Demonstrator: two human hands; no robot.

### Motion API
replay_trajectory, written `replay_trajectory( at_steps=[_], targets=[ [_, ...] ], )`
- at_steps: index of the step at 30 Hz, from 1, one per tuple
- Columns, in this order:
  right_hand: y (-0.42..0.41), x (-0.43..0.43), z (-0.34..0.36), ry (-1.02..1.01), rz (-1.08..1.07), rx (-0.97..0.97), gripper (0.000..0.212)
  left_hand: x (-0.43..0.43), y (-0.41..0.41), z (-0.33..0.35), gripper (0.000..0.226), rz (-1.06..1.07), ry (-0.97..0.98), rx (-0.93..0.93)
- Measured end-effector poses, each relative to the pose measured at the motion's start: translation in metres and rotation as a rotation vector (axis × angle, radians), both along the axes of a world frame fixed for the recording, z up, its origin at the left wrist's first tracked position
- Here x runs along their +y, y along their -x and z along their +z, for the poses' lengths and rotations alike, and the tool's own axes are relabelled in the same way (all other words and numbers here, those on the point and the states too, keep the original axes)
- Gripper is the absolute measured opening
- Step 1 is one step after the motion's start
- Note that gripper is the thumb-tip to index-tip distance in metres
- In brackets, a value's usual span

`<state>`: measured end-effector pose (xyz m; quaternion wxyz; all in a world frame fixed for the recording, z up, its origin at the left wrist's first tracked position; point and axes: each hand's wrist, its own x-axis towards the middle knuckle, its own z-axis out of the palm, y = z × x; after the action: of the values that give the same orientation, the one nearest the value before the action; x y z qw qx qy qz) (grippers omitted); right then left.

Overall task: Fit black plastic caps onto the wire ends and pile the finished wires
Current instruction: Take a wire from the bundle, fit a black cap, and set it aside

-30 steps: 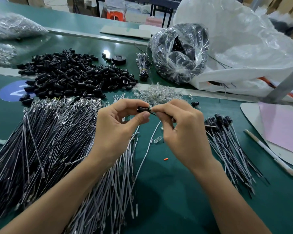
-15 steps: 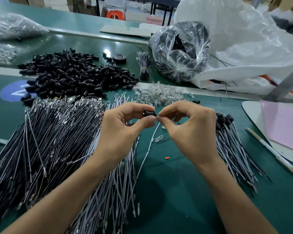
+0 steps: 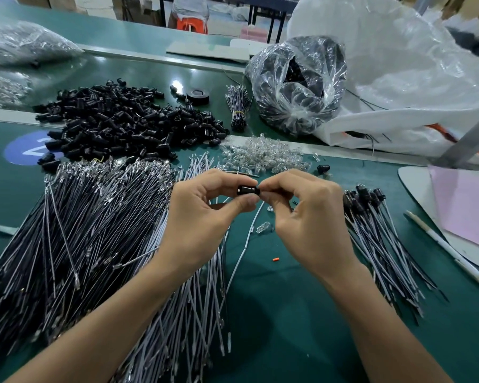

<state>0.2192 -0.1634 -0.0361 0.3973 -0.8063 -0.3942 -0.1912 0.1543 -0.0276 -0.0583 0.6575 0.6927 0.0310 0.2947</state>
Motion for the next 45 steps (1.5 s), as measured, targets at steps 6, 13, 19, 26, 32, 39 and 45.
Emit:
replay_trajectory(
  at_steps=[6, 13, 19, 26, 32, 39, 45],
  targets=[
    [0.002, 0.002, -0.003, 0.087, -0.008, -0.026, 0.005, -0.004, -0.001, -0.002, 0.017, 0.018, 0.088, -0.01],
    [-0.002, 0.0, 0.001, -0.043, -0.029, 0.063, 0.01, -0.003, 0.0, 0.001, 0.017, -0.024, 0.18, -0.011],
    [-0.002, 0.002, -0.001, -0.057, -0.016, 0.055, 0.011, -0.005, -0.001, 0.003, 0.016, -0.019, 0.296, -0.008],
    [0.0, 0.002, -0.003, -0.094, 0.002, 0.046, 0.01, -0.004, 0.001, 0.004, 0.018, -0.046, 0.322, -0.004],
    [0.001, 0.004, -0.006, -0.104, -0.013, 0.03, 0.012, -0.004, 0.001, 0.004, 0.016, -0.061, 0.271, 0.005],
    [0.002, 0.004, -0.009, -0.105, -0.017, 0.006, 0.012, -0.004, 0.002, 0.005, 0.019, -0.052, 0.193, 0.015],
    [0.003, 0.005, -0.007, -0.121, -0.032, 0.008, 0.011, -0.003, 0.001, 0.005, 0.018, -0.008, 0.143, 0.006]
  ],
)
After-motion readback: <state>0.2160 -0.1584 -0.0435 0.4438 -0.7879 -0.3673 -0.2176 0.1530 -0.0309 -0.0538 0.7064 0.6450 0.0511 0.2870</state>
